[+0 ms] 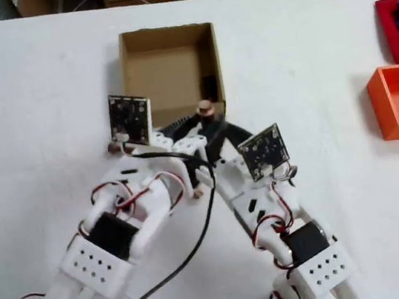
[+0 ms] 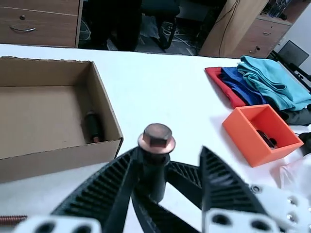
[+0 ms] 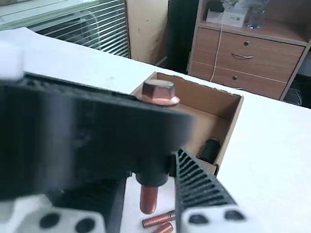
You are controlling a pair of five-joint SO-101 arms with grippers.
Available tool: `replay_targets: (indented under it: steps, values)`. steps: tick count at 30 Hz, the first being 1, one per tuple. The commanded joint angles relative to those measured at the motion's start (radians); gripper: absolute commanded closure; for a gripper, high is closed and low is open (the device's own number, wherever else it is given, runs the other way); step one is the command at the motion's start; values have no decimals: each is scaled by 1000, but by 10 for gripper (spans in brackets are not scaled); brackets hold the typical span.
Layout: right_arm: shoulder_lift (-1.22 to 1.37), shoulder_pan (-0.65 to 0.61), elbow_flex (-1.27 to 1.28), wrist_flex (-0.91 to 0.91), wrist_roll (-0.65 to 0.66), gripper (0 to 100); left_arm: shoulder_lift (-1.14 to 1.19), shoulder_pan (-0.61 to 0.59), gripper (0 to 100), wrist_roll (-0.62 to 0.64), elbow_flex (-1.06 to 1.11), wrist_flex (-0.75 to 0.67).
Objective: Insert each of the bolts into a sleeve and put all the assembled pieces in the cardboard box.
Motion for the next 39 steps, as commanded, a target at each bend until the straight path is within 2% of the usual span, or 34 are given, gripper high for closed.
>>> replay_targets:
  steps: [1,8,13,16,20,22,25,28,32,36,39]
  values:
    - [-19,15,-52,2,-6,977,-8,0,727,5,-18,31]
    - [-19,42,-52,2,-6,977,-71,-81,727,3,-28,95]
    - [-19,101,-52,2,-6,977,-233,-164,727,0,-28,181]
    - [-13,128,-51,4,-9,977,-358,-221,778,-2,-24,230]
    - [-10,157,-87,16,-15,978,-471,-358,993,-2,28,319]
    - [-8,173,-164,79,-15,978,-503,-453,944,-2,101,344]
    - [22,202,-354,202,-15,978,-542,-609,980,-2,242,344]
    - [179,209,-592,314,-15,978,-571,-732,975,-2,392,344]
    - [549,203,-928,456,-17,978,-620,-836,973,-34,536,342]
    - [984,208,-1324,599,-61,978,-689,-861,973,-203,670,342]
    - [1308,208,-1654,736,-117,978,-749,-862,974,-227,762,351]
